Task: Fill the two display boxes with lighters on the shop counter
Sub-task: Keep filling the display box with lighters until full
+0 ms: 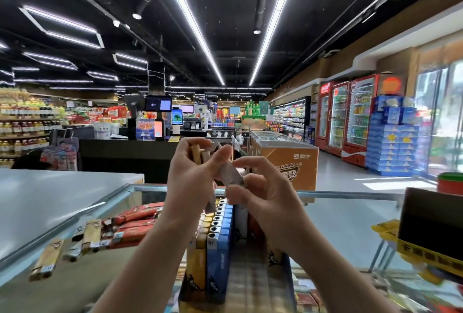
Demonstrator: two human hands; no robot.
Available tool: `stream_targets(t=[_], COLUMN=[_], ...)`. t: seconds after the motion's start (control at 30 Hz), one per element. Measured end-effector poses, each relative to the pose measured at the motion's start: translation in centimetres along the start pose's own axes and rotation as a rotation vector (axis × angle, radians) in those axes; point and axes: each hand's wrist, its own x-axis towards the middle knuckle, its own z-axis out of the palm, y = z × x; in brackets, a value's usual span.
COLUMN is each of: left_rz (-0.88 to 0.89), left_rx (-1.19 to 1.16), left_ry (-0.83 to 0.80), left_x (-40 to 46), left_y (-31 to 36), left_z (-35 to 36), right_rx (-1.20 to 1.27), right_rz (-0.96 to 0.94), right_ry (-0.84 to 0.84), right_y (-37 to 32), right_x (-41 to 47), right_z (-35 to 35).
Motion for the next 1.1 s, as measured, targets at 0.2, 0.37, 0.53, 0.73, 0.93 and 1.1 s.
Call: stream_targets(t=[0.2, 0.37, 0.53, 0.73, 0.93, 1.1], left_rz=[-0.124, -0.341, -0.519, -0.515, -0.490, -0.497], left_rx=[0.016, -0.112, -0.340, -0.544, -0.556, -0.418], left_ry=[0.004, 0.135, 0.158, 0.091, 0.164, 0.183], left_x=[0.5, 1.4, 1.7, 1.5, 1.1, 0.9], left_y=[-0.4, -0.9, -0.9, -1.1, -1.4, -1.9], left_z=[-1.1, -2.4, -2.5, -2.3, -2.1, -2.3], right_rx=[0.082, -0.071, -0.337, -0.497, -0.705, -0.815], right_rz=[0.059, 0.032, -0.056, -0.014, -0.016, 0.002], right_ry=[0.208, 0.420, 0.457, 0.297, 0.126, 0.027], right_y=[0.2, 0.8, 1.4, 2.5, 2.9, 3.3], right_x=[0.0, 0.1, 0.1, 0.1, -0.3, -0.5], right_z=[-0.2, -1.4, -2.1, -2.0, -1.4, -0.7])
